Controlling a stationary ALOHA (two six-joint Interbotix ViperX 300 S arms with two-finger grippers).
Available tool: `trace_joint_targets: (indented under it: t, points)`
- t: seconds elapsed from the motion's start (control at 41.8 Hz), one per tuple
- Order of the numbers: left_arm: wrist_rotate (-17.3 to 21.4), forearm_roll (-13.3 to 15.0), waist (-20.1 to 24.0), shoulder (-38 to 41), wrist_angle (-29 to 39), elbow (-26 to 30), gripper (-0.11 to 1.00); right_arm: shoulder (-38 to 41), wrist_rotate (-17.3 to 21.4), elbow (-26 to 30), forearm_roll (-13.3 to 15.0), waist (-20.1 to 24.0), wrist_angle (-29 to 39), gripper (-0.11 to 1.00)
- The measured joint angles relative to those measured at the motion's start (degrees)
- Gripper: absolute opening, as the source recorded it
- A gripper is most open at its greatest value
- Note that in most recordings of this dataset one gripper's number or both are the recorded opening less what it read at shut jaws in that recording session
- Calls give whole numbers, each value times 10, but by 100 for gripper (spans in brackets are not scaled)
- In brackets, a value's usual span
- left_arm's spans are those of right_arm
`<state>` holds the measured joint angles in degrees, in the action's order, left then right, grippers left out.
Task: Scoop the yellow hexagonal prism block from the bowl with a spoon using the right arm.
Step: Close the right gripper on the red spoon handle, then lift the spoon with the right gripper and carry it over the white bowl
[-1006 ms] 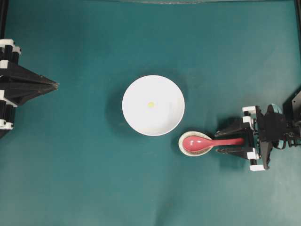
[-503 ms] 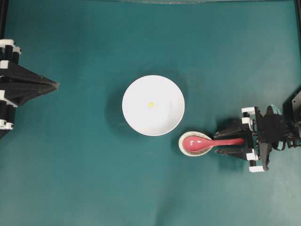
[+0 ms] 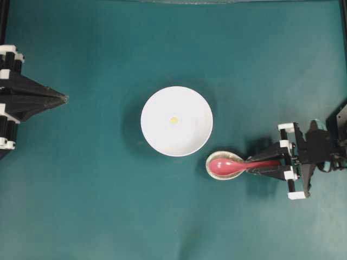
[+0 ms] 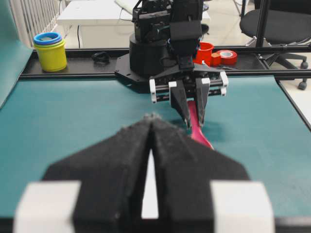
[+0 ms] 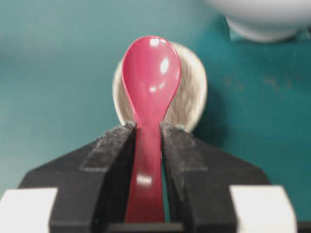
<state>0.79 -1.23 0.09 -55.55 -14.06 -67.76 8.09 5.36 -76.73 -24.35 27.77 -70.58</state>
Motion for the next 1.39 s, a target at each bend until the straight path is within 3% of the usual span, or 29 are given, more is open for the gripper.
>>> trace_joint_targets:
  t: [0.144, 0.311, 0.431, 0.647, 0.79, 1.03, 1.389]
  points:
    - [0, 1, 0, 0, 0, 0, 1, -68, -10, -4, 0, 0, 40, 23]
    - [0, 0, 0, 0, 1, 0, 1, -173, -50, 4, 0, -18, 139, 23]
    - [0, 0, 0, 0, 4, 0, 1, -250, -93, 27, 0, -55, 249, 23]
    - [0, 0, 0, 0, 4, 0, 1, -342, -169, 118, 0, -159, 519, 23]
    - [0, 0, 0, 0, 5, 0, 1, -345, -199, 192, 2, -230, 678, 23]
    - [0, 0, 0, 1, 5, 0, 1, -306, -209, 299, 24, -311, 862, 23]
    - [0, 0, 0, 1, 5, 0, 1, -199, -209, 407, 70, -360, 998, 23]
